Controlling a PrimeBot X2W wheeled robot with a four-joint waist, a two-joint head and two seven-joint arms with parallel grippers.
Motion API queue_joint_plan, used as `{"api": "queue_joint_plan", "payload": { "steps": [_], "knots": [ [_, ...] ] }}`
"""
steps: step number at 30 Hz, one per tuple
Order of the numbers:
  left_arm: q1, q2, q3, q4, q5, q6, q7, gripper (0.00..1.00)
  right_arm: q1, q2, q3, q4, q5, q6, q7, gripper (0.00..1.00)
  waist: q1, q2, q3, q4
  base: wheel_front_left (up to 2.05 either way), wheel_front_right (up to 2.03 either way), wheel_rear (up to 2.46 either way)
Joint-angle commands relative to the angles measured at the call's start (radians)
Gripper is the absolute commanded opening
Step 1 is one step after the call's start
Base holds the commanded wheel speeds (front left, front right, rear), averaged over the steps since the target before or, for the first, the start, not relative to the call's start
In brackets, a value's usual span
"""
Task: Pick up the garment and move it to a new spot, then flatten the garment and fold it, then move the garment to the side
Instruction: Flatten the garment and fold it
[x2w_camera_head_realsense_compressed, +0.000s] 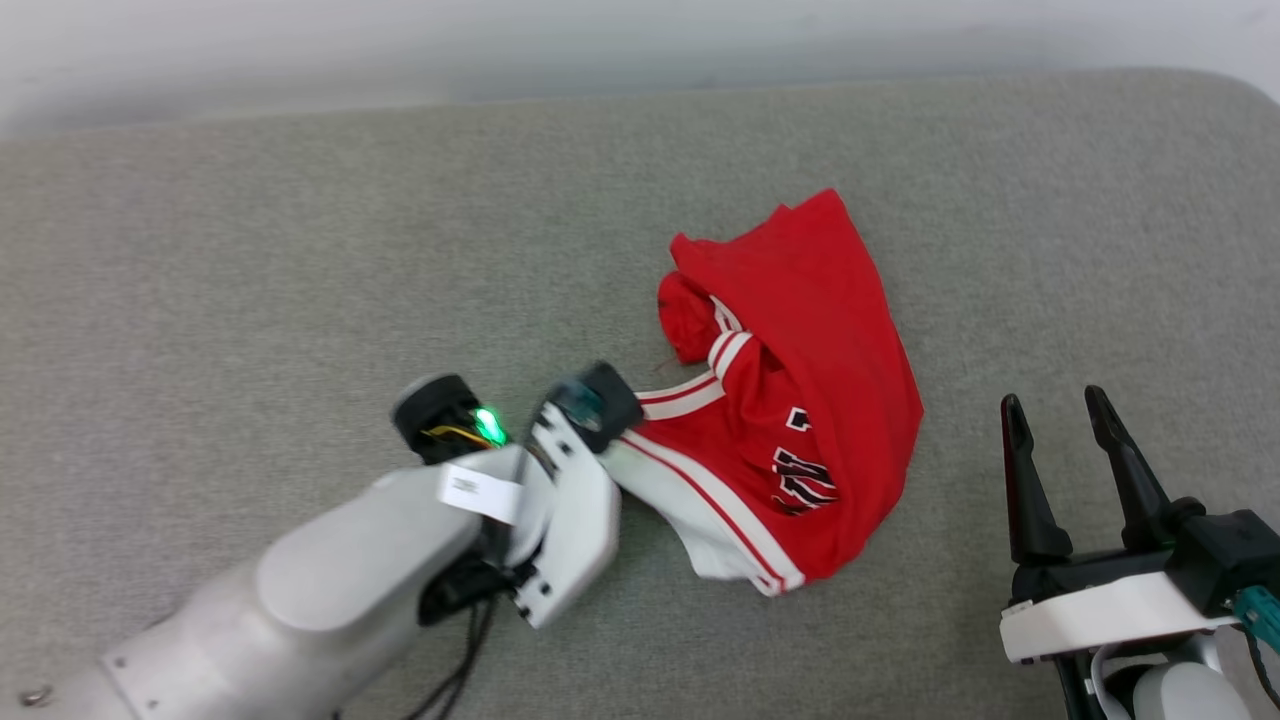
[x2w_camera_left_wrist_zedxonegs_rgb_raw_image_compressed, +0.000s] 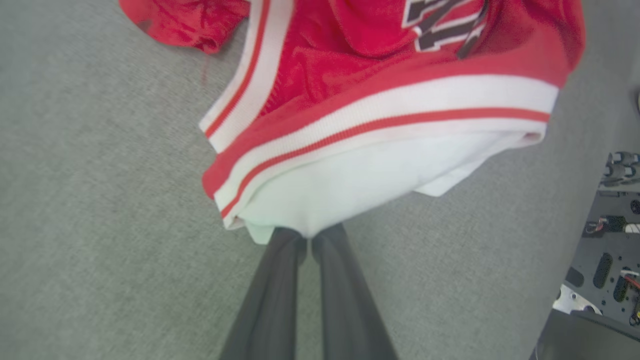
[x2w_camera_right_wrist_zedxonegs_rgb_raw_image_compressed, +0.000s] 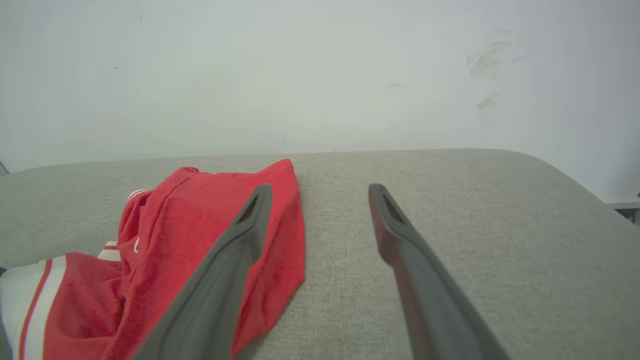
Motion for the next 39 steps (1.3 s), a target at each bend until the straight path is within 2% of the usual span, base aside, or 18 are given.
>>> {"api": "queue_joint_plan", "payload": {
  "steps": [1,6,11,15,21,23,27,29,30,31,34,39],
  "knots": [
    [0.003,0.027,0.029,0.0,-0.008,0.01,-0.042,0.0,0.015,0.002,-0.002,0.001,-0.004,-0.001,-0.002,1.0,0.0,0.0,-0.034,0.03,0.0,0.0,0.0],
    [0.058,0.13,0.092,-0.032,-0.037,0.064,-0.119,0.0,0.042,0.002,-0.003,0.0,-0.003,-0.001,-0.002,1.0,0.0,0.0,-0.073,0.066,0.0,0.0,0.0],
    [0.142,0.246,0.132,-0.062,-0.081,0.124,-0.155,0.0,0.06,0.002,-0.01,-0.005,-0.009,-0.001,-0.002,1.0,0.0,0.0,-0.092,0.094,0.0,0.0,0.0],
    [0.216,0.317,0.162,-0.049,-0.134,0.16,-0.177,0.0,0.061,0.002,-0.01,-0.009,-0.017,-0.001,-0.002,1.0,0.0,0.0,-0.092,0.106,0.0,0.0,0.0],
    [0.29,0.353,0.179,0.055,-0.202,0.168,-0.192,0.0,0.055,0.002,-0.005,-0.008,-0.026,-0.001,-0.002,1.0,0.0,0.0,-0.081,0.106,0.0,0.0,0.0],
    [0.318,0.347,0.191,0.097,-0.241,0.162,-0.201,0.0,0.057,0.002,-0.007,-0.005,-0.03,-0.001,-0.002,1.0,0.0,0.0,-0.08,0.105,0.0,0.0,0.0],
    [0.346,0.352,0.19,0.189,-0.26,0.163,-0.2,0.0,0.06,0.002,-0.007,0.001,-0.034,-0.001,-0.002,1.0,0.0,0.0,-0.081,0.098,0.0,0.0,0.0],
    [0.356,0.336,0.187,0.222,-0.266,0.155,-0.206,0.0,0.065,0.002,-0.01,0.002,-0.038,-0.001,-0.002,1.0,0.0,0.0,-0.087,0.098,0.0,0.0,0.0],
    [0.358,0.326,0.191,0.23,-0.274,0.152,-0.216,0.25,0.069,0.002,-0.013,0.004,-0.038,-0.001,-0.002,1.0,0.0,0.0,-0.092,0.1,0.0,0.0,0.0],
    [0.355,0.316,0.198,0.235,-0.275,0.15,-0.233,1.0,0.074,0.002,-0.016,0.005,-0.039,-0.001,-0.002,1.0,0.0,0.0,-0.097,0.102,0.0,0.0,0.0],
    [0.342,0.292,0.216,0.246,-0.261,0.162,-0.302,1.0,0.084,0.002,-0.019,0.01,-0.038,-0.001,-0.002,1.0,0.0,0.0,-0.122,0.112,0.0,0.0,0.0],
    [0.355,0.266,0.251,0.218,-0.223,0.228,-0.462,1.0,0.108,0.002,-0.025,0.015,-0.033,-0.001,-0.002,1.0,0.0,0.0,-0.177,0.132,0.0,0.0,0.0]
  ]
}}
